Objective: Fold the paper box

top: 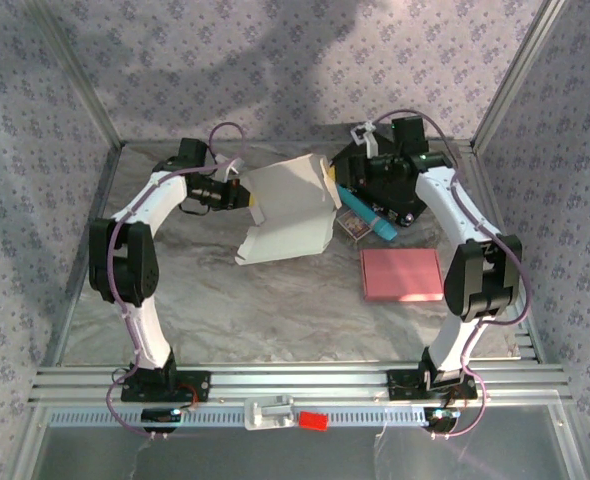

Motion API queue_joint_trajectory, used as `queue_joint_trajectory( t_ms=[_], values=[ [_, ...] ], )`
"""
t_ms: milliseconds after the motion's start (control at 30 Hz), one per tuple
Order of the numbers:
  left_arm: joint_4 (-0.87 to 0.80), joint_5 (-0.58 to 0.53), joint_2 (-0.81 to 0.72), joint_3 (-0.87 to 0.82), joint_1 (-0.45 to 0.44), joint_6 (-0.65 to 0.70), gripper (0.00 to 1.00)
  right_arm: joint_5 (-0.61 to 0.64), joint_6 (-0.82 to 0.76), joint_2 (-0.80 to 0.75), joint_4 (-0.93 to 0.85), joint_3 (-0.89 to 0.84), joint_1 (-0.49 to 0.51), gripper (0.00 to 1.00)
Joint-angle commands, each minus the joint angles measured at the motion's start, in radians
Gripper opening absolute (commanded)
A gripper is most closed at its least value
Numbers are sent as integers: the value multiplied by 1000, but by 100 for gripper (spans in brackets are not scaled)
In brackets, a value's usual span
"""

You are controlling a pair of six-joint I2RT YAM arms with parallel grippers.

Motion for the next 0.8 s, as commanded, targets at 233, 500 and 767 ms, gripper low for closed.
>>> queue_joint_trajectory(
  t_ms=[233, 500, 767],
  values=[
    [-17, 43, 5, 31, -6, 23, 0, 181, -77, 43, -60, 70, 63, 36],
    [-18, 31, -6, 31, -11, 27, 0, 477, -84, 57, -80, 125, 155, 29],
    [-47, 18, -11, 34, -16, 31, 0, 791, -84, 94, -127, 169, 262, 35]
  ],
)
